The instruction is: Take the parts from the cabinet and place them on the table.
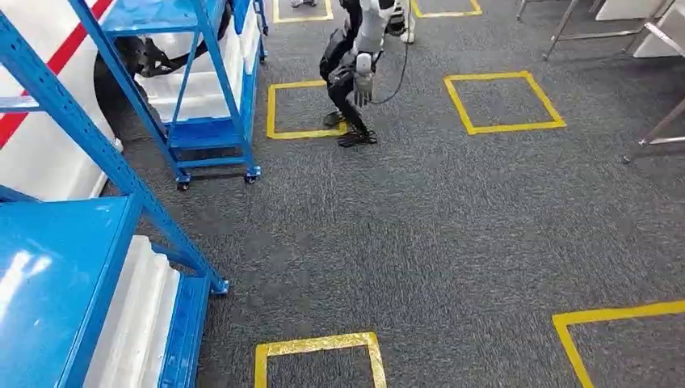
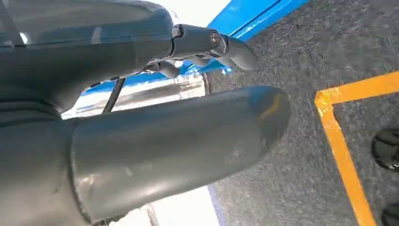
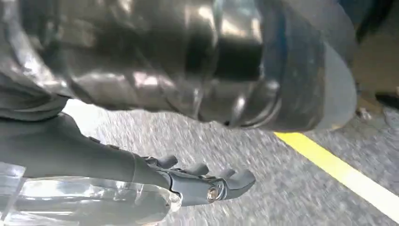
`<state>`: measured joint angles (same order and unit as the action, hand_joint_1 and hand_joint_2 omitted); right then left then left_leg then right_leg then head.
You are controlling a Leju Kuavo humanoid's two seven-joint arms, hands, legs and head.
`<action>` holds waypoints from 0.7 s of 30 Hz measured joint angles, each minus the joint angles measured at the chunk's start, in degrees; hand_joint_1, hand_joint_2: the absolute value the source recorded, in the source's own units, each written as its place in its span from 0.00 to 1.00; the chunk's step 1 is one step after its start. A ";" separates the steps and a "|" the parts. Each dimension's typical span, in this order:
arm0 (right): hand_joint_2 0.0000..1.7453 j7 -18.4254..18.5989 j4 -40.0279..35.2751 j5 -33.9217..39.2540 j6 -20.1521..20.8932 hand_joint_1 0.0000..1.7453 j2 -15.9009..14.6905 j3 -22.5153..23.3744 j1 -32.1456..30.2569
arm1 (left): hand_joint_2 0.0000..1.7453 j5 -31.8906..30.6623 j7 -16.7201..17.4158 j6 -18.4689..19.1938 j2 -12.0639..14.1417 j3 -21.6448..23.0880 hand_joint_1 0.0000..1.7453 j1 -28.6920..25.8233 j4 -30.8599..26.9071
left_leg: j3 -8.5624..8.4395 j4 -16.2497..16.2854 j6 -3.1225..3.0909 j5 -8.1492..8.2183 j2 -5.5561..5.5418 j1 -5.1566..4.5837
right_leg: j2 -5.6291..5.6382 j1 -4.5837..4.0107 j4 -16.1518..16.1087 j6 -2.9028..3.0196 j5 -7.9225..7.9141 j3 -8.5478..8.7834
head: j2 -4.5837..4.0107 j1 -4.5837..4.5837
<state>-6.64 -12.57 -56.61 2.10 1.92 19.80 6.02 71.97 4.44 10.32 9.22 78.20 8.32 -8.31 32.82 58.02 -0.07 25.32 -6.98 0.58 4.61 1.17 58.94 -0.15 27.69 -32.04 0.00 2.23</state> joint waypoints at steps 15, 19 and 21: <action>0.00 -0.02 -0.02 0.02 -0.02 0.00 0.00 0.00 -0.07 | 0.00 0.07 -0.04 0.02 0.00 0.00 0.00 0.06 0.00 | -0.54 0.68 0.40 1.01 10.32 -0.17 | -11.07 -1.29 -0.52 0.95 0.88 1.29 | 0.00 0.00; 0.00 -0.07 -0.04 0.02 -0.02 0.00 0.00 -0.02 0.38 | 0.00 0.18 -0.04 -0.02 0.09 0.00 0.00 -0.43 0.00 | -0.97 -0.45 -0.97 0.30 7.97 0.05 | -9.68 -0.67 0.22 -0.43 1.88 1.86 | 0.00 -0.02; 0.00 -0.09 -0.04 0.02 -0.04 0.00 0.02 0.00 0.12 | 0.00 0.20 -0.04 -0.04 0.09 -0.04 0.00 -0.03 0.00 | -0.73 -0.57 -1.62 0.01 6.95 0.04 | -5.57 -0.56 7.03 -0.49 6.25 -1.63 | 0.00 0.00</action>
<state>-6.73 -12.61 -56.59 2.05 1.95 19.80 6.14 72.17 4.39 10.27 9.31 78.16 8.29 -8.31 32.09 57.45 -1.68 25.32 -0.03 0.63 -0.96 0.60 65.98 -0.65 33.94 -33.67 0.00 2.23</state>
